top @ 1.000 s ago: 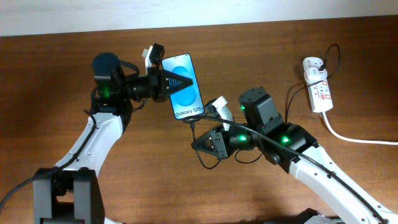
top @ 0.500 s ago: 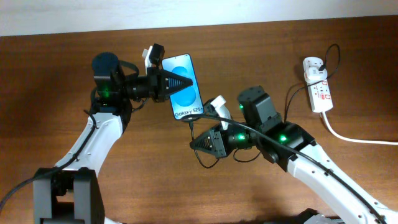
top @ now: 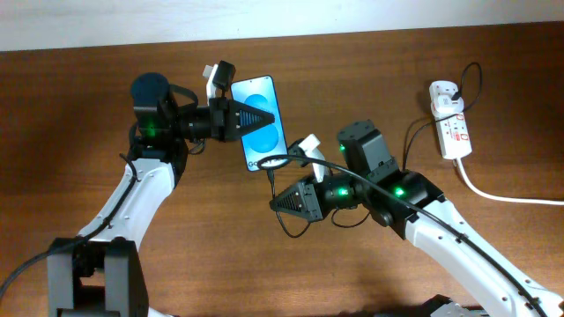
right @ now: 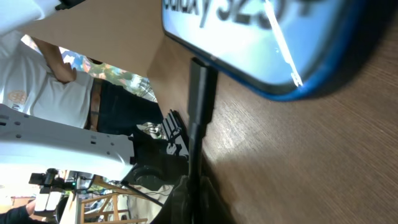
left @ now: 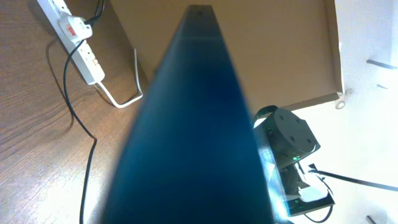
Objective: Plug charger to phone and switch on socket
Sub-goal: 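Push the USB-C connector upward into the phone's charging port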
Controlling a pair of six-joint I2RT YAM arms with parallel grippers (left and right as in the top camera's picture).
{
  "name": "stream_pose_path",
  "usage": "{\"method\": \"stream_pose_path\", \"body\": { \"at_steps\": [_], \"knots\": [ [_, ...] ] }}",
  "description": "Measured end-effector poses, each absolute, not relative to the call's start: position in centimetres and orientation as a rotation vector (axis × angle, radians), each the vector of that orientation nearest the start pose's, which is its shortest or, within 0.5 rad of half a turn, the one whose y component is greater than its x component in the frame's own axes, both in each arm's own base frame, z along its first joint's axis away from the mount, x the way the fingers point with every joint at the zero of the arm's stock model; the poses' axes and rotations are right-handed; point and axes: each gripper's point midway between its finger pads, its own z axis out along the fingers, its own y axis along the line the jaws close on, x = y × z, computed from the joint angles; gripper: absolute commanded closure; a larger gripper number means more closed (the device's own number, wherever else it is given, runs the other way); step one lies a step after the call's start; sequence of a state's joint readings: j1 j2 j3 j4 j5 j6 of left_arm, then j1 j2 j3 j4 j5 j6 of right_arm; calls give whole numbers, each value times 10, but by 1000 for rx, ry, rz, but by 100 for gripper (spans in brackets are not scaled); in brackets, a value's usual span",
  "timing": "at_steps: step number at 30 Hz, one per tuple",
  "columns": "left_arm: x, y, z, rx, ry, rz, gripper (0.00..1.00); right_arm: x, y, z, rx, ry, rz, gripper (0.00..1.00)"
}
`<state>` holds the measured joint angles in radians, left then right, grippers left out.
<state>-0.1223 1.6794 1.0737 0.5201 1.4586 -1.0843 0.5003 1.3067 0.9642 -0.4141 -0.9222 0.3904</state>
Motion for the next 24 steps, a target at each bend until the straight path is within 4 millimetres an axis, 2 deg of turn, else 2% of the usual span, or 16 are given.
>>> {"method": "stream_pose_path", "body": {
  "at_steps": [3,6,7,9,13,14,16,19,22,24],
  "knots": [
    [354,-216,278,424,2009,-1992,100,227,279,220,-639,2334,1493,95],
    [356,-218,280,420,2003,-1982,100,231,280,223,-646,2300,1480,87],
    [349,-221,280,461,2006,-2004,100,239,279,227,-639,2270,1459,86],
    [342,-228,280,517,1998,-2015,100,242,276,227,-627,2274,1450,77],
    [338,-229,280,569,1979,-2013,100,237,268,221,-577,2347,1411,44],
    [338,-229,280,570,1978,-2010,100,233,263,222,-565,2360,1394,42],
    [342,-229,279,549,1975,-1992,100,231,254,231,-538,2345,1299,42],
    [349,-229,278,503,1974,-1964,100,234,256,225,-530,2341,1063,46],
    [358,-229,277,447,1972,-1928,100,237,268,197,-529,2387,792,72],
    [361,-229,277,432,1970,-1917,100,248,266,187,-482,2393,695,82]
  ]
}}
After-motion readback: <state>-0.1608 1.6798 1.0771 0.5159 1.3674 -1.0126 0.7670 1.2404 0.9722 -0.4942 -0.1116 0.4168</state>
